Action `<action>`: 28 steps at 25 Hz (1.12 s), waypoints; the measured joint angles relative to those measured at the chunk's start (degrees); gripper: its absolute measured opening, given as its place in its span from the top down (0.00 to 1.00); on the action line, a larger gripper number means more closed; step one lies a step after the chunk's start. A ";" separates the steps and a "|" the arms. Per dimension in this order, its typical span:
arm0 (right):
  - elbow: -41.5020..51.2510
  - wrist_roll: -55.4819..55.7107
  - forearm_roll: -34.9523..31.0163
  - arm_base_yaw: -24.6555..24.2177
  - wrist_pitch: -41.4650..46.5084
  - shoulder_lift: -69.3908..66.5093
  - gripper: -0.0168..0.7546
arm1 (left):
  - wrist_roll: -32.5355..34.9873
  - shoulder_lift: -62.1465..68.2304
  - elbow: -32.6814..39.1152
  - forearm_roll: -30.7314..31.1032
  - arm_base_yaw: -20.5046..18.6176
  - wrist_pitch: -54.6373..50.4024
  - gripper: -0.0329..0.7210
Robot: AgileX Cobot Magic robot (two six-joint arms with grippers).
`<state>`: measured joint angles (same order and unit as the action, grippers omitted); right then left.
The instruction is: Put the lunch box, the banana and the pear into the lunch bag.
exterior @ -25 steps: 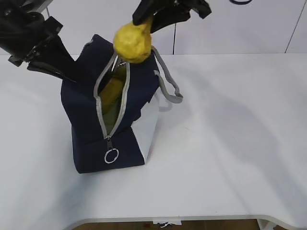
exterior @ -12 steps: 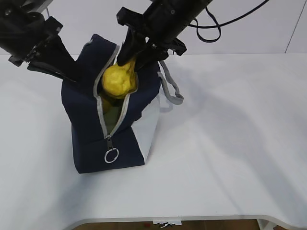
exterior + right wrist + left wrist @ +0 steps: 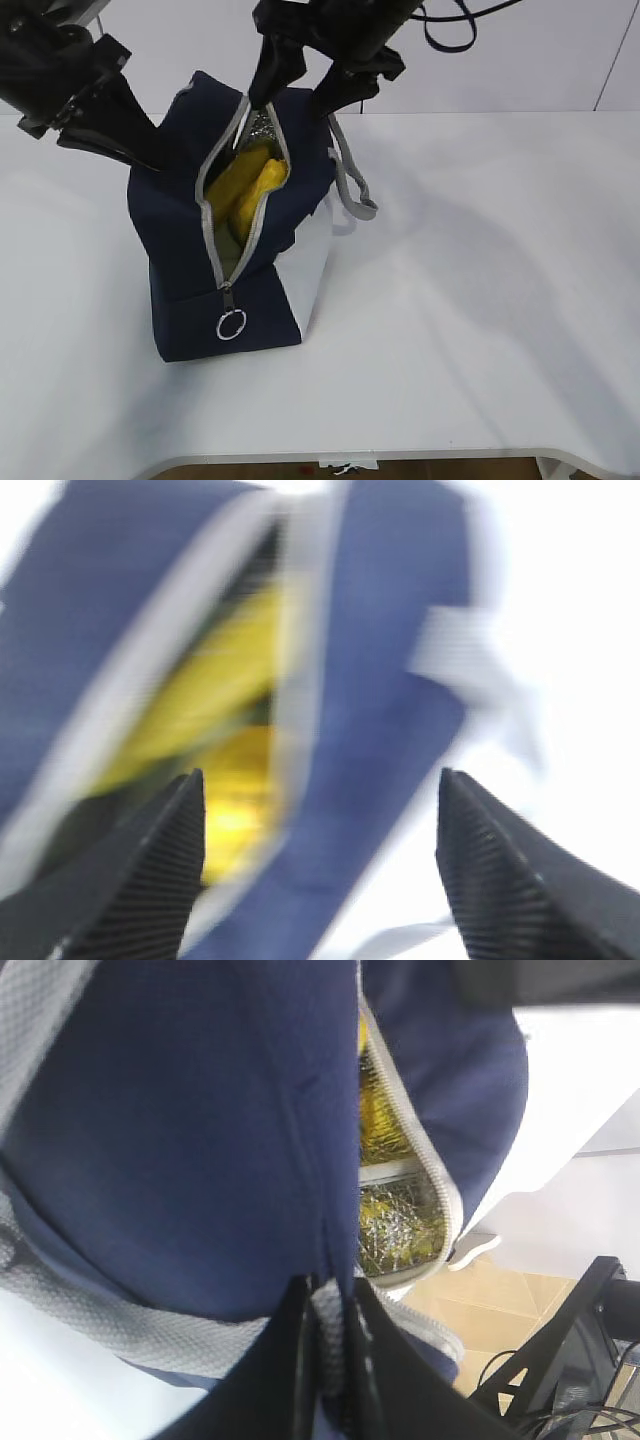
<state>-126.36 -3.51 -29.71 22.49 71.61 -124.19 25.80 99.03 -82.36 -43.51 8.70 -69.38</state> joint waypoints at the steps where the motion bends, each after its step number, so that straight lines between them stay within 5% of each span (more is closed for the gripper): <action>1: -0.09 0.00 2.37 0.00 0.00 0.41 0.26 | 0.00 0.00 0.00 0.00 0.00 0.00 0.94; 6: 0.11 2.95 14.07 0.00 0.00 0.98 0.26 | 0.00 0.00 0.00 0.00 0.00 0.00 0.94; 14: 5.07 3.51 14.99 0.00 0.00 0.98 0.29 | 0.00 0.00 0.00 0.00 0.00 0.00 0.94; 16: 5.16 3.51 14.99 0.00 0.00 0.98 0.40 | 0.00 0.00 0.00 0.00 0.00 0.00 0.94; 19: 5.29 3.51 14.99 0.00 0.00 0.98 0.77 | 0.00 0.00 0.00 0.00 0.00 0.00 0.94; 21: 5.29 3.51 14.99 0.00 0.00 0.98 0.93 | 0.00 0.00 0.00 -0.28 0.00 0.00 0.94; 28: 5.29 3.51 18.59 0.00 0.19 4.57 0.97 | 0.00 0.00 0.00 -7.98 2.55 1.50 0.94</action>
<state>-121.07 0.00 -11.12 22.49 71.80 -119.62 25.80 99.03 -82.36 -51.50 11.25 -67.88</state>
